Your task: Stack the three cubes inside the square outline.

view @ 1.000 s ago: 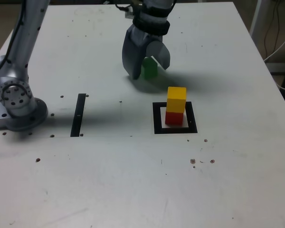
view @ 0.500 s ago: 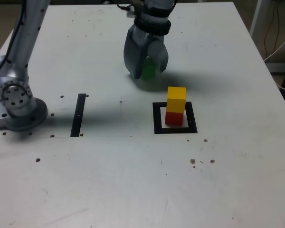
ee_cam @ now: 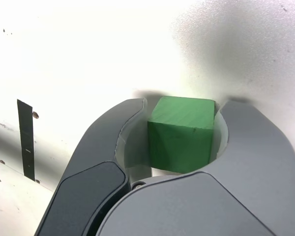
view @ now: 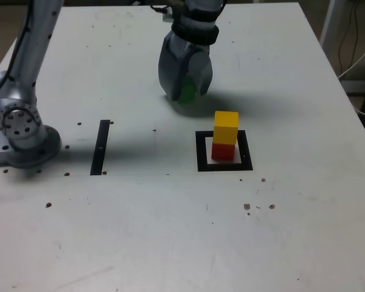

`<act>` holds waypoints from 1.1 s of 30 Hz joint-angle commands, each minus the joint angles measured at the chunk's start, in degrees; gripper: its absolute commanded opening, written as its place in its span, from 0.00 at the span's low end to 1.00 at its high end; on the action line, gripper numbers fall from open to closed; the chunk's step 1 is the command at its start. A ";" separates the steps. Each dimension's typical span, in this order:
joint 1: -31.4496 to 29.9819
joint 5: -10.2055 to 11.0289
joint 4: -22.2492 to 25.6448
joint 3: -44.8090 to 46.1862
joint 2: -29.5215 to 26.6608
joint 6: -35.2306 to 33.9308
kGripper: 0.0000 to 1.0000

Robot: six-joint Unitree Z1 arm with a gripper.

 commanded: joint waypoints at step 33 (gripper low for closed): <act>-20.57 -1.07 15.26 -15.82 -6.84 -4.90 0.31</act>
